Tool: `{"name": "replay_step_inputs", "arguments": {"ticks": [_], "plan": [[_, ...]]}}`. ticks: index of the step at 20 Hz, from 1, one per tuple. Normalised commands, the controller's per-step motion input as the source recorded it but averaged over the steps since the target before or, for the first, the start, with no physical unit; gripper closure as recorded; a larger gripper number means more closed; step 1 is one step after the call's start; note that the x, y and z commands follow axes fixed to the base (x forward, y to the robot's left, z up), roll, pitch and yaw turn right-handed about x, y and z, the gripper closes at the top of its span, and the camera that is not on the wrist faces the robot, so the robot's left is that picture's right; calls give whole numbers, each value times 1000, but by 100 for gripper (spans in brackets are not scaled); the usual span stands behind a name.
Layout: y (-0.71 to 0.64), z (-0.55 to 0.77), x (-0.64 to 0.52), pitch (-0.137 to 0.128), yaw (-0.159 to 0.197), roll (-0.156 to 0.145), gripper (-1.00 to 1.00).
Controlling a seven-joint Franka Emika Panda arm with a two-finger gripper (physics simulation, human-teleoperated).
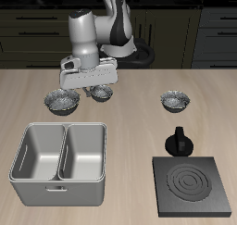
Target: Turn off the stove and place the smallest bowl in the left side of the drainer and the medium bowl in the right side
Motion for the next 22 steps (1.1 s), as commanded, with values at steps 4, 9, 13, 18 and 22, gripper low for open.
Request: {"name": "replay_step_inputs", "arguments": {"ticks": [4, 9, 13, 18, 22], "plan": [[-420, 508, 352, 28, 12, -73, 100], [-451, 450, 297, -11, 1, -117, 100], [-365, 336, 251, -5, -29, -97, 100], [-206, 202, 129, -22, -53, -66, 100], [-102, 153, 100, -26, -5, -54, 100]]}}
